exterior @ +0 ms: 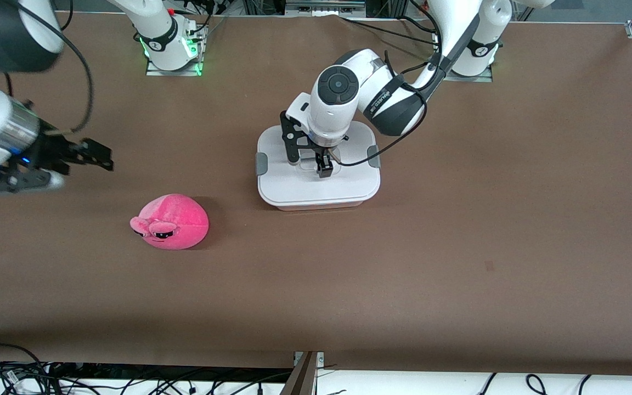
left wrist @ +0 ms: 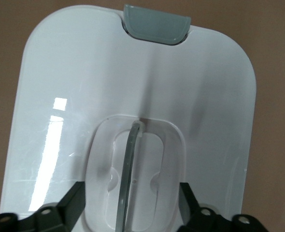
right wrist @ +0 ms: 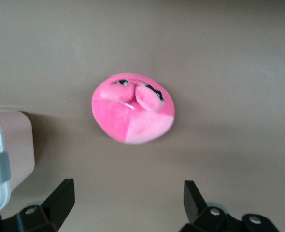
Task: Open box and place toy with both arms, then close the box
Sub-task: 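Lift the lid with the left gripper while the right gripper reaches the toy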
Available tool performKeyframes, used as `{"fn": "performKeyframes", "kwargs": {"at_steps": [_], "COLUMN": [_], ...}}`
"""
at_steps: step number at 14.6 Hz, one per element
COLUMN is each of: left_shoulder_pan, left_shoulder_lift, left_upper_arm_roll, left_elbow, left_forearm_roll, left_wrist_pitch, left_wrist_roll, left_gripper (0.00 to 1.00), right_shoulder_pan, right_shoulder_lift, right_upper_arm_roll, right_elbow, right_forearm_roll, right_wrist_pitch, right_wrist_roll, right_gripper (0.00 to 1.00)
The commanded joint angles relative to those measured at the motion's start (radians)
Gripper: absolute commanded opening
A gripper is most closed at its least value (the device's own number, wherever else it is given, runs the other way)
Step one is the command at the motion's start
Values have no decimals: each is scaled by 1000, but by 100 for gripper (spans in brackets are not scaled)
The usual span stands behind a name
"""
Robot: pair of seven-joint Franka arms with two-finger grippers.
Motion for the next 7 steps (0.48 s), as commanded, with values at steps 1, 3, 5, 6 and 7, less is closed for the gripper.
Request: {"fn": "performKeyframes", "kwargs": {"at_steps": [1, 3, 5, 6, 7], "left_shoulder_pan": [-10, -7, -4, -4, -4], "left_shoulder_lift": [0, -6, -10, -13, -20], "left_upper_arm_roll": [11, 10, 10, 10, 10], "left_elbow": [7, 7, 8, 8, 17], "left_forearm_roll": [17, 17, 17, 17, 19], "left_wrist_pitch": [-12, -13, -16, -21, -45], "left_wrist_roll": [14, 16, 24, 24, 22], "left_gripper": [0, 0, 0, 0, 0], "right_shoulder_pan": [29, 35, 34, 34, 32], "right_shoulder_lift": [93, 131, 134, 134, 136], "right_upper_arm_roll": [-7, -7, -7, -7, -7], "right_elbow": [16, 16, 15, 12, 10], "right_forearm_roll": [13, 13, 13, 14, 16], "right_wrist_pitch": [88, 128, 126, 123, 123], "right_wrist_roll": [-4, -4, -7, -7, -7], "right_gripper": [99, 99, 99, 99, 99]}}
